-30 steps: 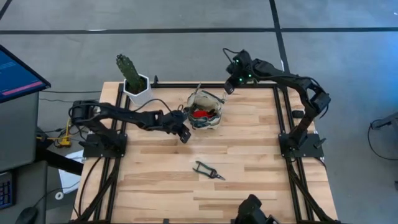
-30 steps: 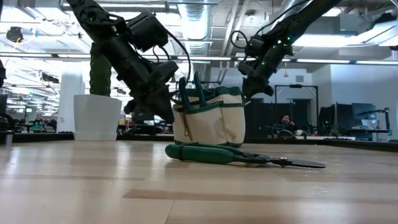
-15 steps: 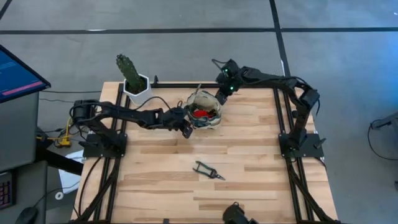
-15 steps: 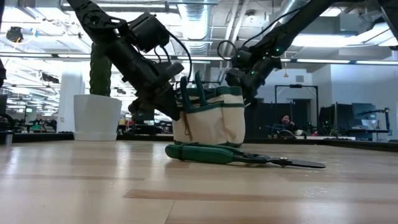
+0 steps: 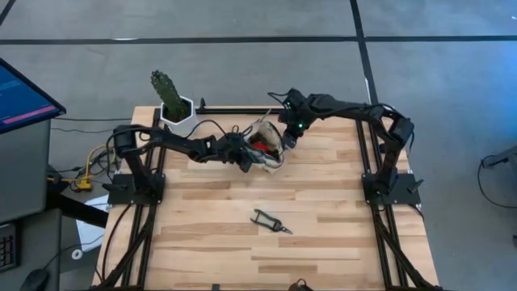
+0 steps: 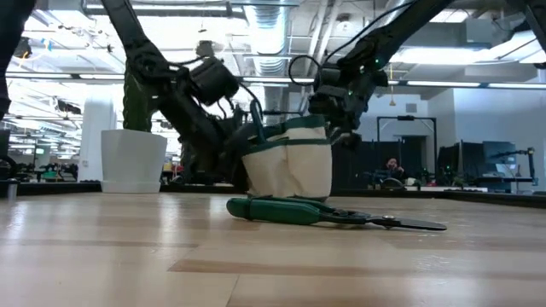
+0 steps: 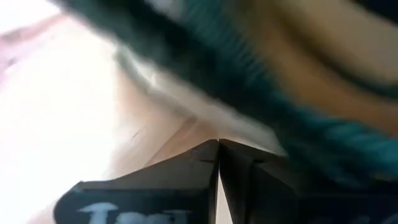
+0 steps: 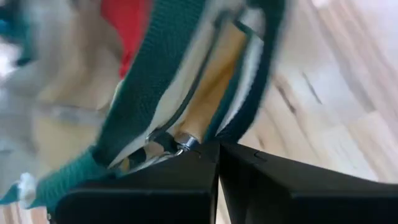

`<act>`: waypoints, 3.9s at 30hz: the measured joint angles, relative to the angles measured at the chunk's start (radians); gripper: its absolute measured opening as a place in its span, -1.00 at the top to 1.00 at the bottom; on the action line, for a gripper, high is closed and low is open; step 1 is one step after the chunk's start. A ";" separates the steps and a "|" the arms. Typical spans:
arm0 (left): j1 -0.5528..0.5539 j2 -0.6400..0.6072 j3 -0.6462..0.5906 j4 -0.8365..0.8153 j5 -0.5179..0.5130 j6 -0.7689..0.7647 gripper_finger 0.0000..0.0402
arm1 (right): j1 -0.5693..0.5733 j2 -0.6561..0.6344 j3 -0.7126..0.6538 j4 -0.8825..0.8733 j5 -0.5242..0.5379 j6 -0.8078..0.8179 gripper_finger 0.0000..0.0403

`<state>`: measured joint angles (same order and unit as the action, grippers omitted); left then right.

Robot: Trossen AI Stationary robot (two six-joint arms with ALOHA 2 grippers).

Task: Pick & Place Garden tools in Gardening bag
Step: Adjust the gardening bag, then put the garden pruner into the side pocket of the gardening bag

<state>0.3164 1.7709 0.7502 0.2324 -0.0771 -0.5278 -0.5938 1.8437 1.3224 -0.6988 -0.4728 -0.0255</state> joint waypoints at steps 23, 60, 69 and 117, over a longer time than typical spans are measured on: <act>0.088 -0.033 0.000 0.020 0.079 0.084 1.00 | 0.122 -0.024 0.000 -0.059 -0.075 0.042 1.00; -0.125 -0.806 0.000 -0.460 0.024 0.261 0.99 | 0.207 -0.584 0.000 -0.165 0.306 0.252 1.00; -0.302 -0.887 0.000 -0.462 -0.074 0.231 0.99 | 0.491 -0.580 0.000 -0.120 0.502 0.473 1.00; -0.638 -0.886 0.000 -0.488 -0.253 0.189 1.00 | 0.925 0.017 -0.001 0.310 0.657 0.885 1.00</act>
<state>-0.3214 0.8852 0.7502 -0.2554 -0.3305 -0.3383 0.3315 1.8602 1.3216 -0.3884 0.1841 0.8592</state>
